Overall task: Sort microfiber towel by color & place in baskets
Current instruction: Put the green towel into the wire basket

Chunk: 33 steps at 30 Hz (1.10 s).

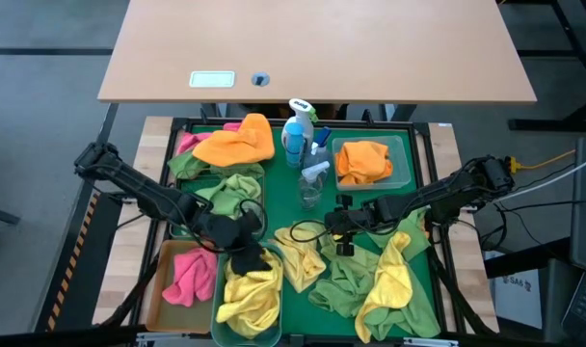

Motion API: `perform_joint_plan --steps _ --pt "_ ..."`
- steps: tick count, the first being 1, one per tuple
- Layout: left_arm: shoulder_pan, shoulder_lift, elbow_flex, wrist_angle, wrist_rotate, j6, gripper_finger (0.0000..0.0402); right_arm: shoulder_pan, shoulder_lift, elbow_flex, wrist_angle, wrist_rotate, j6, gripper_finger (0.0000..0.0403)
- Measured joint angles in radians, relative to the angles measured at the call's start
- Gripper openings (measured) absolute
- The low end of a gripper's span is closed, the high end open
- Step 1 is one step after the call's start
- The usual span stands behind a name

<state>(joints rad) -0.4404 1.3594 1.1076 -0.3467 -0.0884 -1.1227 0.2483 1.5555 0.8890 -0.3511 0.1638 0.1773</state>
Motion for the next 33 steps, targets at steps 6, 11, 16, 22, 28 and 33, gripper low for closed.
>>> perform_joint_plan --steps 6,11,16,22,28,33 --pt "0.000 0.005 0.000 0.020 -0.189 0.086 0.0350 0.000 0.000 0.000 0.003 0.000 0.000 0.0161" --pt "0.000 0.005 0.000 0.053 -0.318 0.216 0.0350 0.000 0.000 0.000 0.007 0.000 0.000 0.0161" --pt "0.000 0.005 0.000 0.100 -0.374 0.299 0.0350 0.000 0.000 0.000 0.081 0.008 0.000 0.0161" --pt "0.000 0.005 0.000 0.110 -0.373 0.321 0.0350 0.000 0.000 0.000 0.151 -0.041 0.006 0.0161" --pt "0.000 0.005 0.000 0.116 -0.373 0.321 0.0350 0.007 0.000 0.000 0.142 -0.177 0.016 0.0161" --pt "0.000 0.009 0.000 0.115 -0.373 0.321 0.0350 0.016 0.000 0.000 0.137 -0.152 0.024 0.0161"
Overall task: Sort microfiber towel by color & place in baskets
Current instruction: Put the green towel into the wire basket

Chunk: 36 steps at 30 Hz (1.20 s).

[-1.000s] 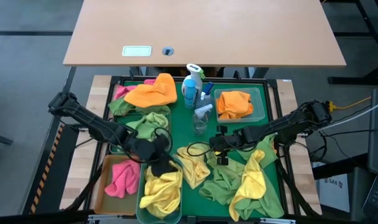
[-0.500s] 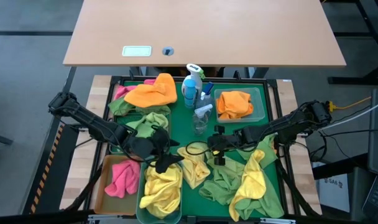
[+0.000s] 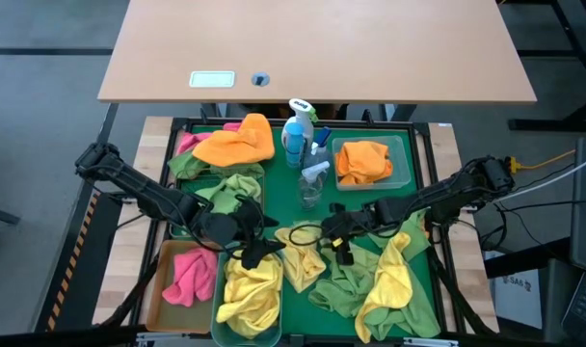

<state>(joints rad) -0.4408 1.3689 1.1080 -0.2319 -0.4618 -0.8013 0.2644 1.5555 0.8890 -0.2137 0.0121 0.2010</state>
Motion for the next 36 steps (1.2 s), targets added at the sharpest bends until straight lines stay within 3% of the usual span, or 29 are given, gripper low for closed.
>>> perform_joint_plan --steps 4,12,20,23,28,36 --pt "0.000 0.000 0.000 -0.002 0.000 0.000 0.0350 -0.004 0.000 0.000 -0.035 0.069 0.046 0.0161" --pt "0.000 0.000 0.000 -0.006 -0.001 0.000 0.0349 -0.003 0.103 0.000 -0.100 0.047 0.157 0.0161" --pt "0.000 0.000 0.000 -0.014 -0.002 0.000 0.0349 -0.002 0.186 0.004 -0.086 0.085 0.161 0.0156" --pt "0.000 0.000 0.000 -0.015 -0.002 0.000 0.0349 -0.002 0.183 0.004 -0.090 0.087 0.161 0.0122" --pt "0.000 0.000 0.000 -0.015 -0.002 0.000 0.0349 -0.003 0.183 0.003 -0.090 0.093 0.157 0.0018" --pt "0.000 0.000 0.000 -0.019 -0.002 0.023 0.0349 -0.003 0.157 0.084 -0.264 0.081 0.129 0.0017"
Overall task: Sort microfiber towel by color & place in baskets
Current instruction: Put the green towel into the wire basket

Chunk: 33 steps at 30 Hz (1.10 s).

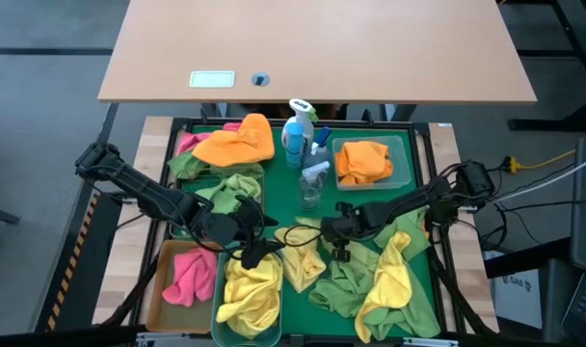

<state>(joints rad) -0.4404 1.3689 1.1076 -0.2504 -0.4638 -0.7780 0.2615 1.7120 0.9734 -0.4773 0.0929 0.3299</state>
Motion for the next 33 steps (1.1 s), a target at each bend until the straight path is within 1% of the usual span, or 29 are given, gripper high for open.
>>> perform_joint_plan --steps 2,7,11,15,17,22,24,29,33 --pt "-0.001 0.000 0.000 0.006 0.000 0.031 0.0349 0.000 -0.031 0.032 -0.034 -0.002 -0.020 0.0008" --pt "-0.003 0.000 0.000 0.016 0.000 0.136 0.0349 0.001 -0.102 0.093 -0.123 -0.004 -0.024 0.0017" --pt "-0.004 0.000 0.000 0.019 0.000 0.212 0.0349 0.000 -0.154 0.144 -0.175 -0.003 -0.025 0.0009" --pt "-0.004 0.027 0.000 0.032 -0.009 0.270 0.0349 0.000 -0.202 0.197 -0.179 -0.002 -0.027 0.0008" --pt "-0.002 0.050 0.000 0.050 -0.032 0.300 0.0349 0.000 -0.216 0.229 -0.179 0.001 -0.033 0.0013" --pt "0.011 0.111 -0.001 0.106 -0.140 0.373 0.0349 0.000 -0.221 0.316 -0.177 -0.003 -0.076 0.0010" --pt "0.022 0.128 -0.001 0.143 -0.164 0.405 0.0349 0.000 -0.222 0.345 -0.168 -0.006 -0.086 0.0010" --pt "0.049 0.153 -0.001 0.200 -0.168 0.468 0.0349 0.000 -0.222 0.397 -0.155 -0.006 -0.107 0.0018" --pt "0.068 0.158 0.000 0.245 -0.158 0.501 0.0349 0.000 -0.222 0.408 -0.127 -0.006 -0.127 0.0019"
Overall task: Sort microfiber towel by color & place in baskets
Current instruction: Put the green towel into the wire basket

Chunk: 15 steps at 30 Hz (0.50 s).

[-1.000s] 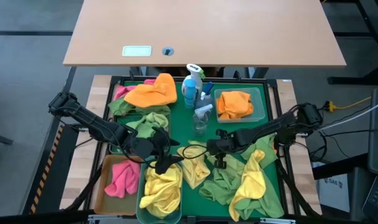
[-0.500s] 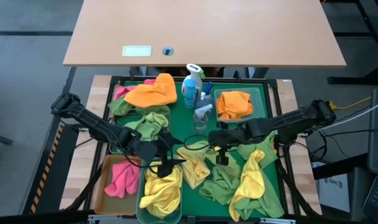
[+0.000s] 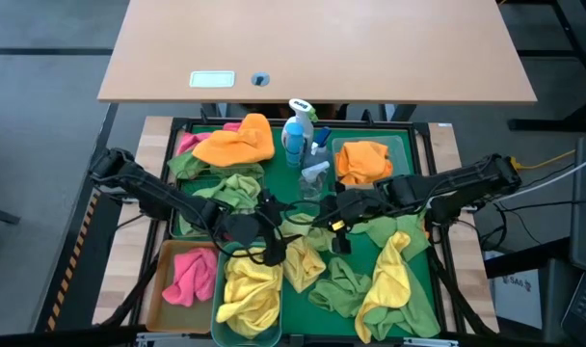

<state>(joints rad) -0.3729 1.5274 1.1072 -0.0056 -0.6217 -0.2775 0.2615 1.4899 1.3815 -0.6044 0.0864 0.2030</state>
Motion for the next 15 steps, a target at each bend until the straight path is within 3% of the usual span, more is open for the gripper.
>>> perform_joint_plan --steps 4,15 --pt "0.006 0.001 0.000 0.033 0.004 0.026 0.0332 0.000 0.000 0.000 0.038 0.000 -0.003 0.0020" --pt "0.006 0.001 0.000 0.030 0.007 0.025 0.0234 0.000 0.000 0.000 0.035 0.000 -0.003 0.0021"
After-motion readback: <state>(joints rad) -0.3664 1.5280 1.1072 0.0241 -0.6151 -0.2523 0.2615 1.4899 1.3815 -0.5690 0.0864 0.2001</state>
